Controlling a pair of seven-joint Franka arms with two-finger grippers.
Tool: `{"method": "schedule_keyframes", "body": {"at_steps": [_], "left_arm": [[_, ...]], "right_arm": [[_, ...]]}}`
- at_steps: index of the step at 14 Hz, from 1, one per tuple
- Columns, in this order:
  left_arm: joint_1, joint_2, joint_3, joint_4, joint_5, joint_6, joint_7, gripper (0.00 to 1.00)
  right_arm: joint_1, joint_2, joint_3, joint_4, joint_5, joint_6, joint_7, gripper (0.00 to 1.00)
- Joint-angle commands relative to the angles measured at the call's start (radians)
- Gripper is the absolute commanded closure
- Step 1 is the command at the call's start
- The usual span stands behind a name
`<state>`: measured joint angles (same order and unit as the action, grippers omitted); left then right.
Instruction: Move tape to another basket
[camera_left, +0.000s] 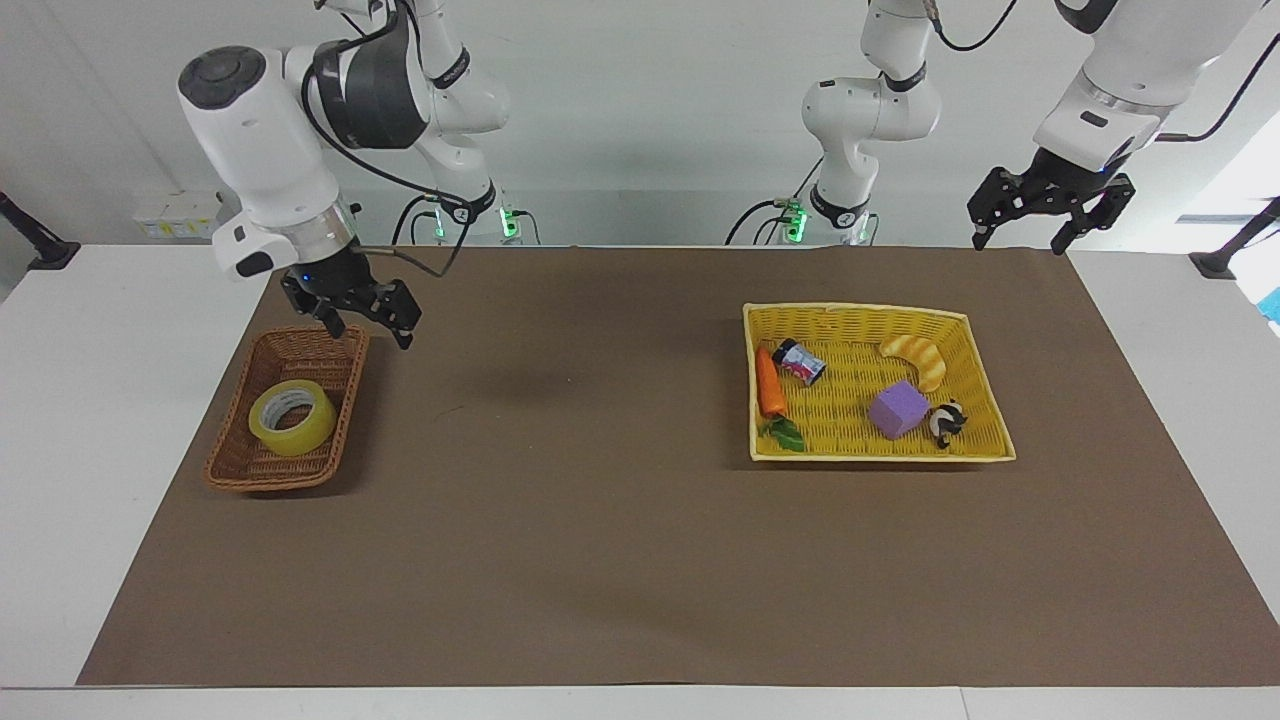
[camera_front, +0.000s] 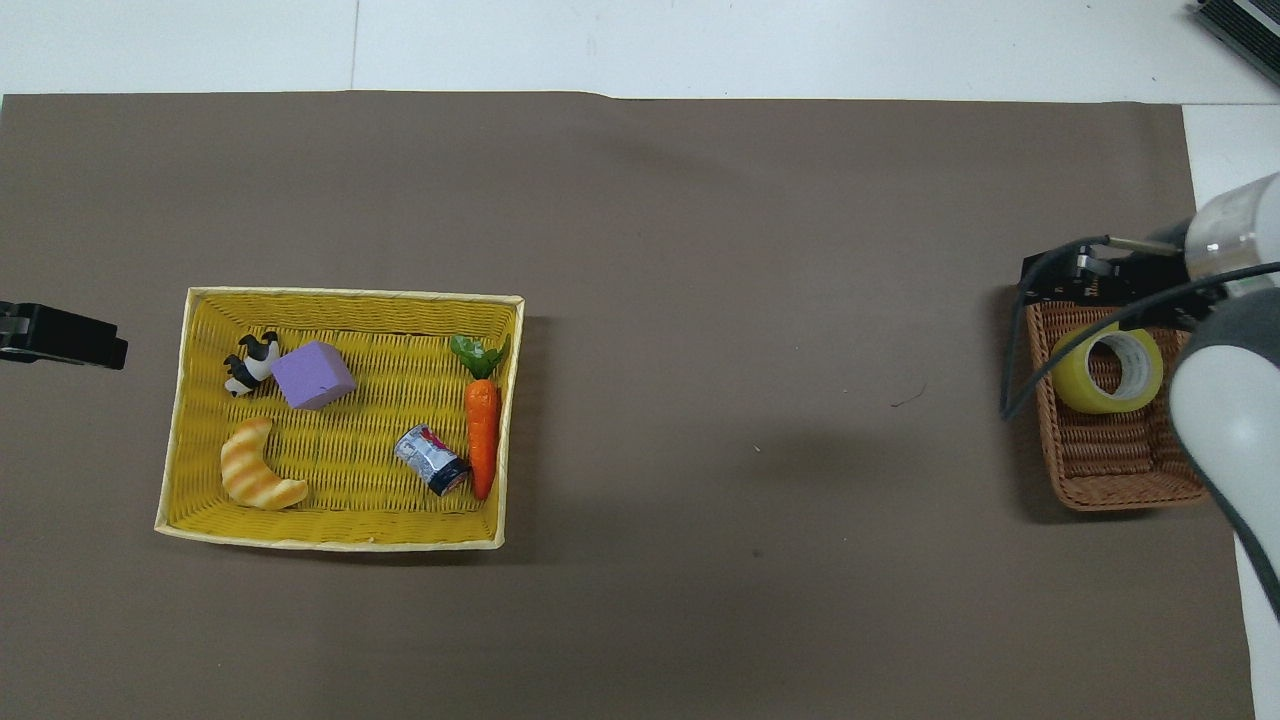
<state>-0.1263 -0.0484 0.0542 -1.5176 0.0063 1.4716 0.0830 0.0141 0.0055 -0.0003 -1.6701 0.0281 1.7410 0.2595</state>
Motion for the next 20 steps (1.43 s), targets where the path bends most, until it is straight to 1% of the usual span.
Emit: {"method": "schedule_keyframes", "body": {"at_steps": [1,3,5,6,9,11,12,15,17,18,20], "left_arm": [[-0.018,-0.008,0.021,0.016,-0.014,-0.019,0.011,0.0],[-0.015,-0.01,0.021,0.014,-0.012,-0.031,0.011,0.0],[-0.012,-0.01,0.022,0.014,-0.012,-0.03,0.011,0.0],[-0.01,-0.01,0.022,0.014,-0.012,-0.031,0.011,0.0],[-0.01,-0.01,0.021,0.014,-0.012,-0.03,0.011,0.0],[-0.01,-0.01,0.021,0.014,-0.012,-0.03,0.011,0.0],[-0.01,-0.01,0.022,0.014,-0.012,-0.03,0.011,0.0],[-0.01,-0.01,0.022,0.014,-0.012,-0.037,0.011,0.0],[-0.009,-0.014,0.022,0.013,-0.012,-0.056,0.011,0.0],[-0.009,-0.014,0.022,0.013,-0.012,-0.056,0.011,0.0],[-0.009,-0.014,0.022,0.013,-0.012,-0.057,0.011,0.0]], "right_arm": [[-0.032,-0.019,-0.007,0.113,-0.019,-0.131,0.001,0.0],[-0.057,-0.025,-0.012,0.167,-0.017,-0.204,0.0,0.0],[-0.092,-0.048,-0.012,0.194,-0.022,-0.23,0.0,0.0],[-0.101,-0.068,-0.009,0.182,-0.022,-0.23,0.0,0.0],[-0.092,-0.142,0.0,0.063,-0.017,-0.227,-0.008,0.0],[-0.068,-0.163,0.01,0.033,-0.008,-0.227,-0.023,0.0],[-0.043,-0.162,0.01,0.035,-0.008,-0.221,-0.023,0.0],[-0.048,-0.148,0.008,0.05,-0.019,-0.215,-0.087,0.0],[-0.055,-0.099,0.008,0.117,-0.02,-0.233,-0.103,0.0],[-0.056,-0.096,0.006,0.122,-0.019,-0.232,-0.105,0.0],[-0.052,-0.117,0.005,0.087,-0.028,-0.23,-0.167,0.0]]}}
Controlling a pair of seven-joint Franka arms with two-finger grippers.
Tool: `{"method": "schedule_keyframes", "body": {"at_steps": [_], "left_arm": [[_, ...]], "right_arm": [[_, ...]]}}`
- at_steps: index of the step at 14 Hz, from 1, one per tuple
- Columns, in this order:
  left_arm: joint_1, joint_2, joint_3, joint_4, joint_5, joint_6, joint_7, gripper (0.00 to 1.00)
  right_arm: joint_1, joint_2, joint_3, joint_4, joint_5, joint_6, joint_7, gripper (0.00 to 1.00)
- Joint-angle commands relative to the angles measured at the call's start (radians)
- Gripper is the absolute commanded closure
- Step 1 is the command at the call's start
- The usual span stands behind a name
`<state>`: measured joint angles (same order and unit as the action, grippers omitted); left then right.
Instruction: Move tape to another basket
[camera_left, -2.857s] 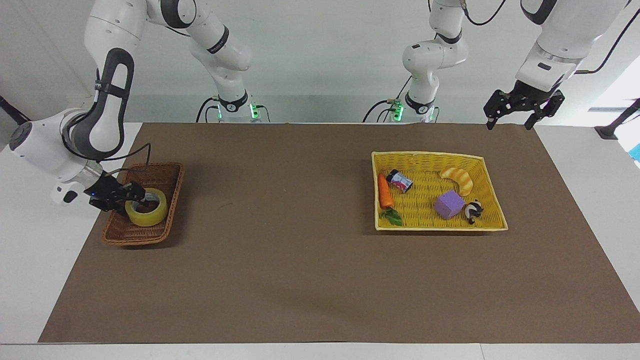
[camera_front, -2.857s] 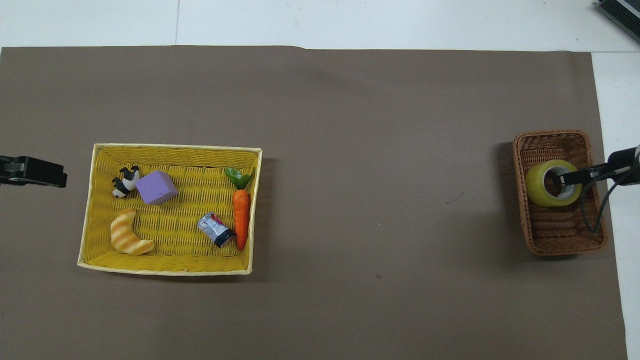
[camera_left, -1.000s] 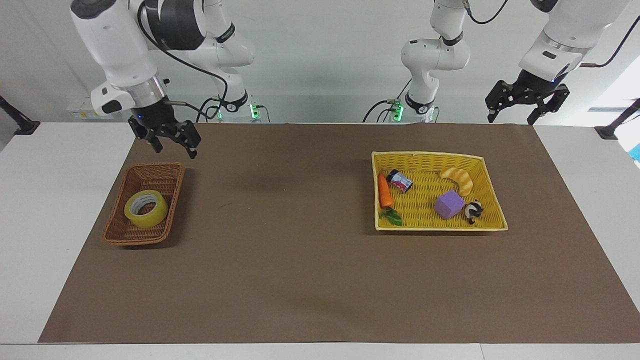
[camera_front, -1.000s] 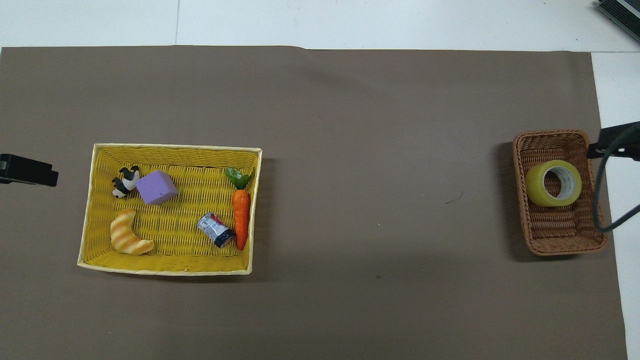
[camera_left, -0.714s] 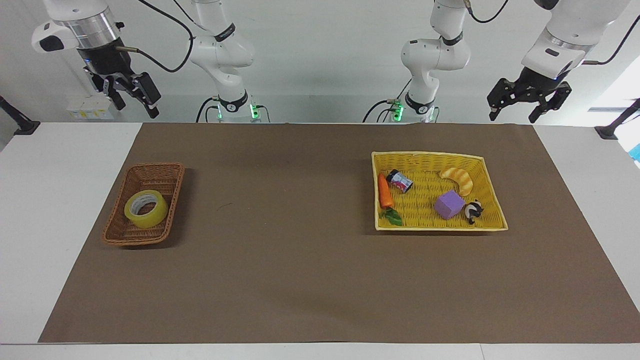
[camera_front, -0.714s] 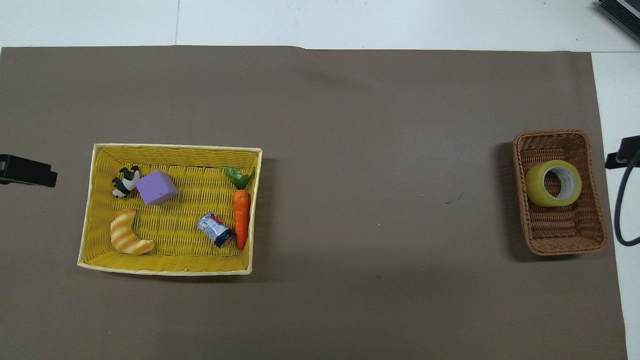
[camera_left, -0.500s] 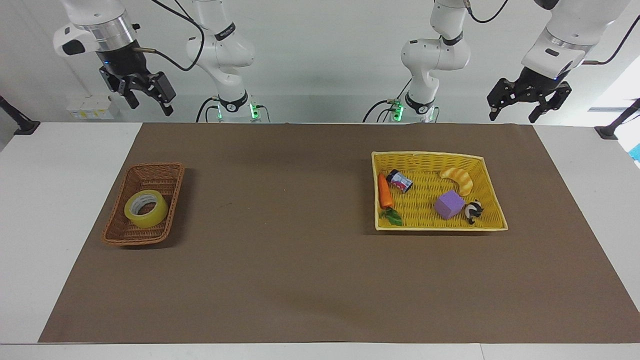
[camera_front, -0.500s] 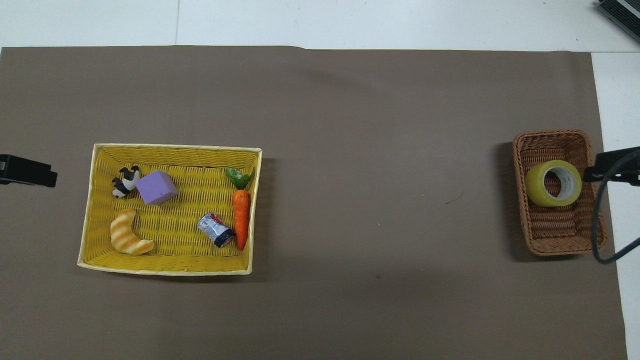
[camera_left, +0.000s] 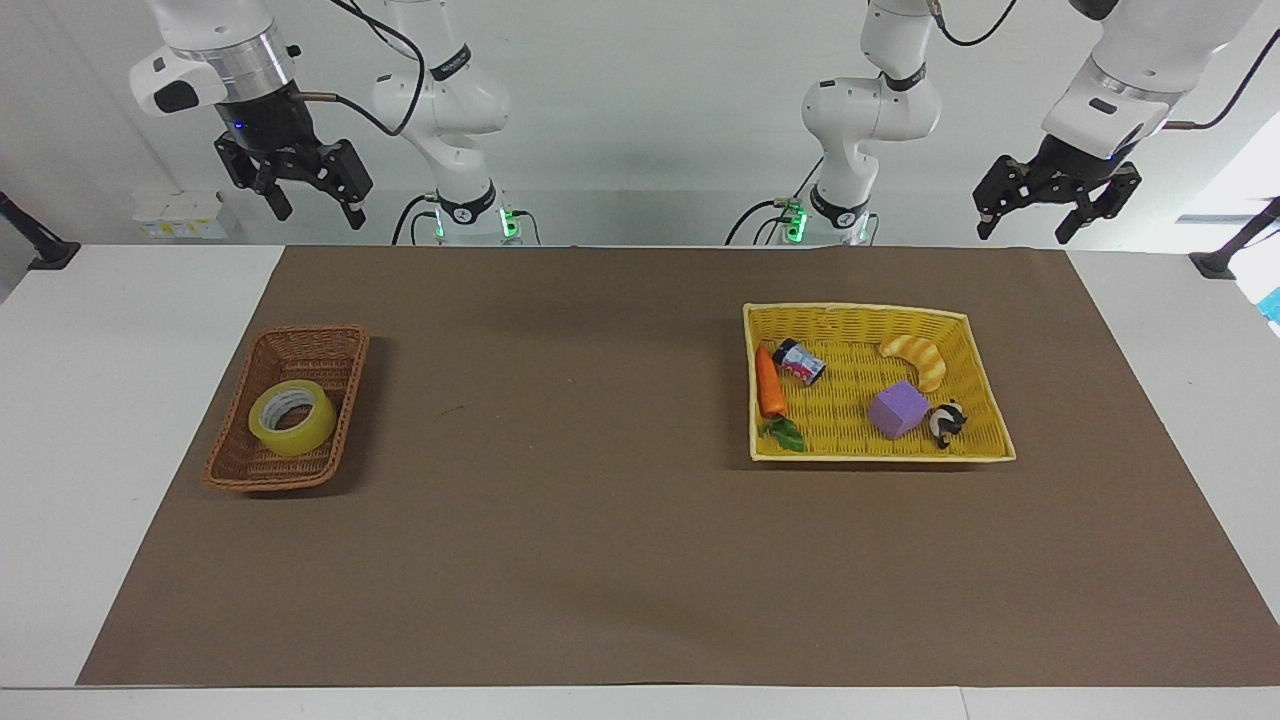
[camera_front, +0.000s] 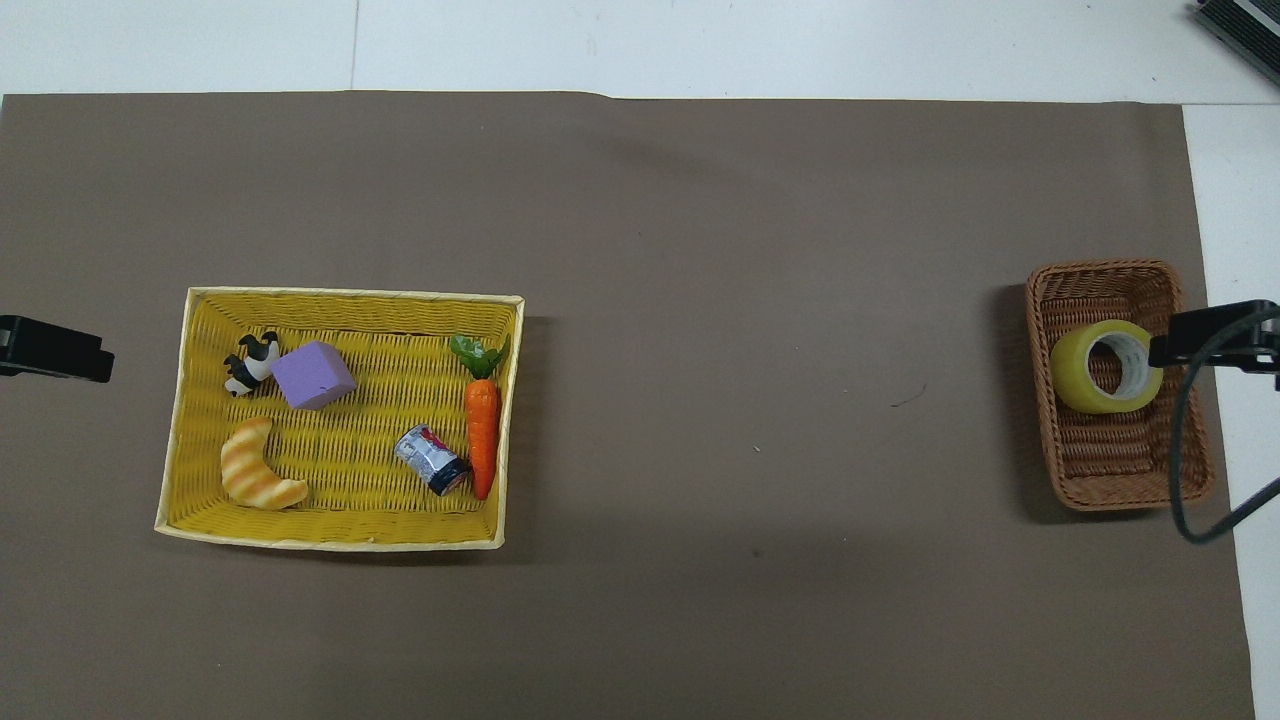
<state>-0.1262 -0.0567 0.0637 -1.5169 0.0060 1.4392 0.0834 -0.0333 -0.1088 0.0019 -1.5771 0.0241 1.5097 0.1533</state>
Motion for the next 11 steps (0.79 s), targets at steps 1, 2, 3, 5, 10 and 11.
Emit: {"method": "schedule_keyframes", "body": {"at_steps": [1,2,3,5,10,11], "left_arm": [[-0.009,-0.008,0.013,0.011,-0.012,-0.025,0.01,0.0],[-0.009,-0.008,0.013,0.009,-0.012,-0.023,0.01,0.0],[-0.009,-0.008,0.013,0.009,-0.012,-0.023,0.01,0.0],[-0.009,-0.008,0.013,0.009,-0.012,-0.023,0.01,0.0],[-0.009,-0.008,0.013,0.009,-0.012,-0.028,0.01,0.0],[-0.009,-0.008,0.013,0.009,-0.012,-0.026,0.01,0.0]], "right_arm": [[-0.005,-0.02,0.003,-0.027,-0.047,0.007,-0.098,0.0],[-0.005,-0.022,0.003,-0.035,-0.055,0.006,-0.098,0.0],[-0.005,-0.022,0.003,-0.04,-0.055,0.0,-0.101,0.0],[-0.005,-0.035,0.004,-0.061,-0.055,-0.002,-0.09,0.0],[0.006,-0.035,0.006,-0.064,-0.036,-0.003,0.015,0.0],[0.006,-0.035,0.006,-0.064,-0.035,0.0,0.015,0.0]]}}
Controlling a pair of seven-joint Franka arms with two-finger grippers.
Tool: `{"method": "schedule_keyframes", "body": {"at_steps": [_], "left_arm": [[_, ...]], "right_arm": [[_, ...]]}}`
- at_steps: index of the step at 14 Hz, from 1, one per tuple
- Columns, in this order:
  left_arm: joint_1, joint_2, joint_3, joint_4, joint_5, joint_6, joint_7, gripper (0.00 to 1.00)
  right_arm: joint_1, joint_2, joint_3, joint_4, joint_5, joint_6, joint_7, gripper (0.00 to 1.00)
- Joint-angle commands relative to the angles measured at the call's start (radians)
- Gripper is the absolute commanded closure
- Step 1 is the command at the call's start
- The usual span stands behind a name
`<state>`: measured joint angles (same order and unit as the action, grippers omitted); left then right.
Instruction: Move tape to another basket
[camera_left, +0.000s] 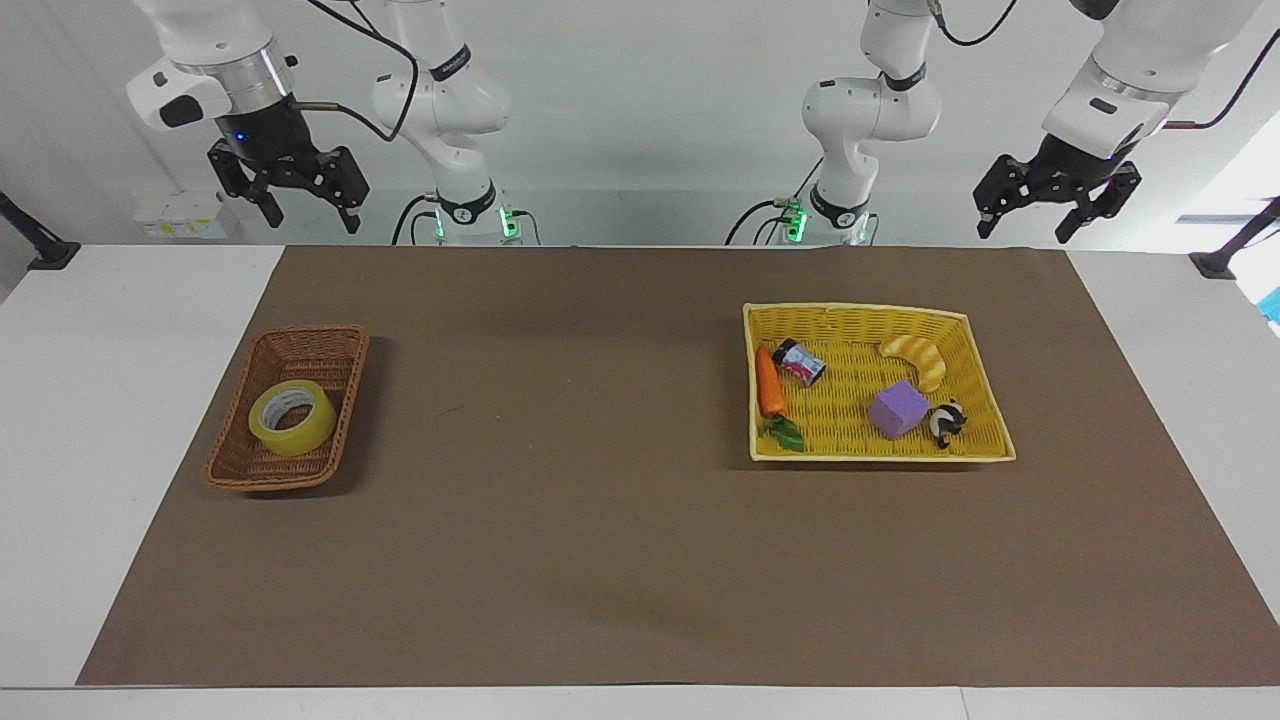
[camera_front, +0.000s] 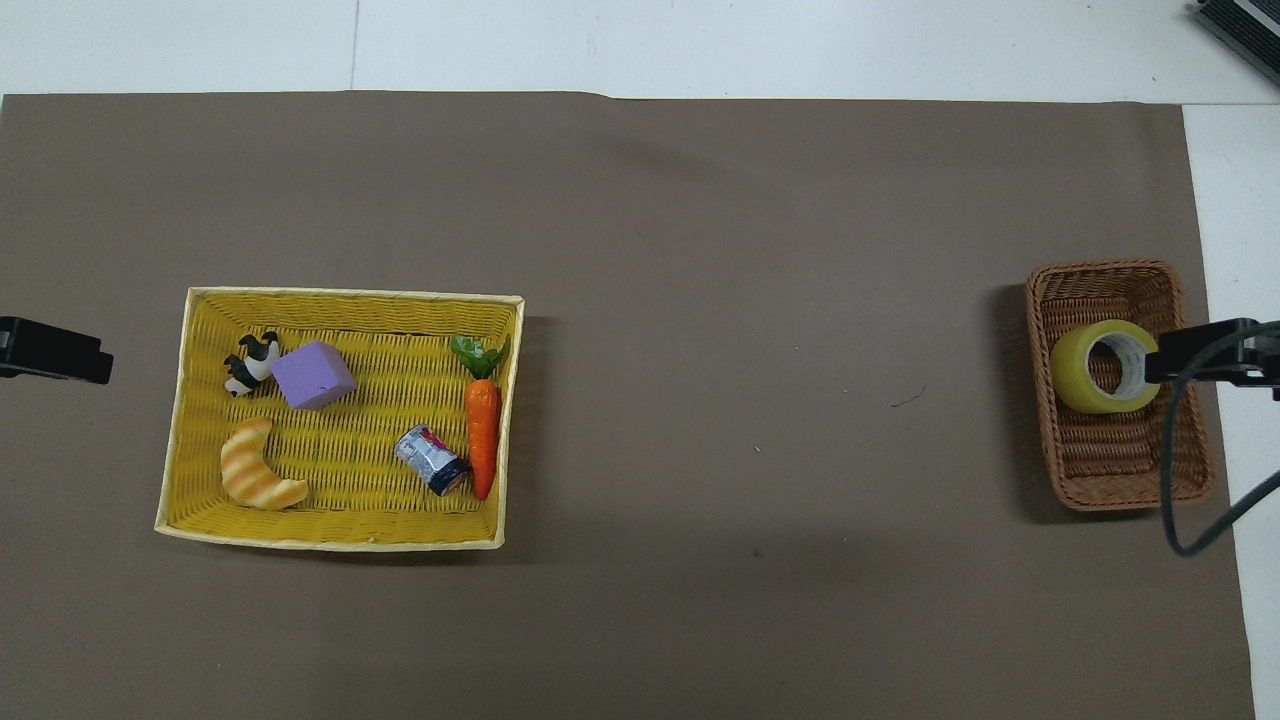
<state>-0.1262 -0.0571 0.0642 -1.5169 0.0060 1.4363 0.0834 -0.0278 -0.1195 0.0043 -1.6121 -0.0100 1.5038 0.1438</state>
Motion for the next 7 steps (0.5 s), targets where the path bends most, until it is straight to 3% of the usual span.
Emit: {"method": "schedule_keyframes", "body": {"at_steps": [1,7], "left_arm": [[-0.01,-0.007,0.012,0.007,-0.012,-0.025,0.01,0.0],[-0.01,-0.009,0.012,0.006,-0.012,-0.027,0.01,0.0]], "right_arm": [[0.0,-0.023,0.003,-0.029,-0.001,0.006,0.017,0.0],[-0.001,-0.022,0.003,-0.046,0.004,0.007,-0.032,0.0]]}}
